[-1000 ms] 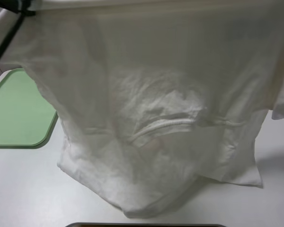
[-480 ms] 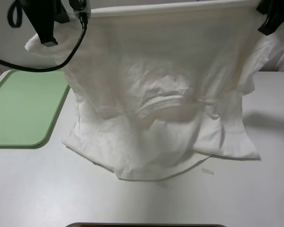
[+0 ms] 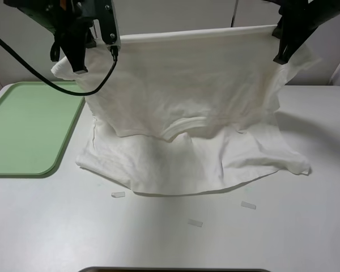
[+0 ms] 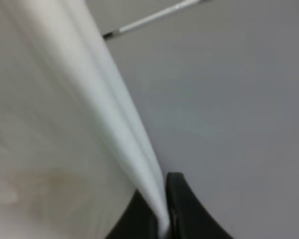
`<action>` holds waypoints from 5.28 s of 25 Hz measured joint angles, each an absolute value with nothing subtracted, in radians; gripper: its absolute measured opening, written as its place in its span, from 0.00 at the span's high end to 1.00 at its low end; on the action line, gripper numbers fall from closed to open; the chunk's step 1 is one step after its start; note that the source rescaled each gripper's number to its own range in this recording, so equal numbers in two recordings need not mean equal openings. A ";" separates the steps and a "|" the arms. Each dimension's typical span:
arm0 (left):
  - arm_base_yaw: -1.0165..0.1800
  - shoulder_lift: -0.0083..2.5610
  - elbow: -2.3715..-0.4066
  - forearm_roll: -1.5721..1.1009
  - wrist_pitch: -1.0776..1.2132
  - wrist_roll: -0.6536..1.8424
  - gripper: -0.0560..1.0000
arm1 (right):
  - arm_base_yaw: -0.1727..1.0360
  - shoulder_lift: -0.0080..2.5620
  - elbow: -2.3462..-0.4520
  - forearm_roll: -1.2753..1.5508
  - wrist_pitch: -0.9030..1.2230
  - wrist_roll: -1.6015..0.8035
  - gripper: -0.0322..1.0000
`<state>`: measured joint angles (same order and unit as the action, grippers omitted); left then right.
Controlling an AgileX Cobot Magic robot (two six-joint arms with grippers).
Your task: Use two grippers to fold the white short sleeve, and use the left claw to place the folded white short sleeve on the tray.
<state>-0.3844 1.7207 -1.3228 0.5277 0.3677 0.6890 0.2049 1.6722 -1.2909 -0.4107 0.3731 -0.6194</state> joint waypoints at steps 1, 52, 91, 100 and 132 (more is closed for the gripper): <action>-0.381 1.730 -1.323 0.530 0.351 0.669 0.95 | 0.205 1.681 -1.291 -0.415 0.353 -0.619 0.97; -0.383 1.739 -1.090 -0.123 0.761 0.858 0.95 | 0.112 1.699 -0.864 -0.039 0.578 -1.014 0.97; -0.376 1.439 -1.138 -0.083 0.814 0.496 0.01 | 0.100 1.392 -0.861 0.046 0.598 -0.584 0.00; -0.376 1.198 -1.138 -0.068 0.939 0.323 0.02 | 0.100 1.156 -0.861 0.154 0.858 -0.447 0.00; -0.376 0.094 -0.513 -0.057 1.068 0.114 0.02 | 0.100 1.016 -0.860 0.236 0.969 -0.420 0.00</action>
